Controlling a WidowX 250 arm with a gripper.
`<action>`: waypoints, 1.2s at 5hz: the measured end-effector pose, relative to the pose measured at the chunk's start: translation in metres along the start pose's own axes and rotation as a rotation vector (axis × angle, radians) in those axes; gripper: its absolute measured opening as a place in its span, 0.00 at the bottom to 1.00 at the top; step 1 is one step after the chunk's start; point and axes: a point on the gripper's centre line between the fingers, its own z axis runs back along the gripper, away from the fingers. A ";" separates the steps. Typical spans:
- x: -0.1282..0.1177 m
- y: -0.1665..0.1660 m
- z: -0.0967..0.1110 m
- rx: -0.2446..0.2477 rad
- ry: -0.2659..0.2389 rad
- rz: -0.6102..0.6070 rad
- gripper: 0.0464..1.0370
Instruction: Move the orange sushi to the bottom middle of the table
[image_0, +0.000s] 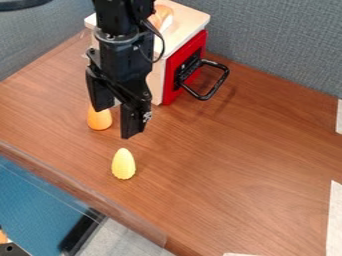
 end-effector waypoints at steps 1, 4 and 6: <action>-0.002 -0.001 -0.005 -0.012 0.023 0.003 0.96; 0.099 0.067 0.052 -0.041 -0.076 0.144 0.96; 0.134 0.107 0.054 0.000 -0.095 0.232 0.96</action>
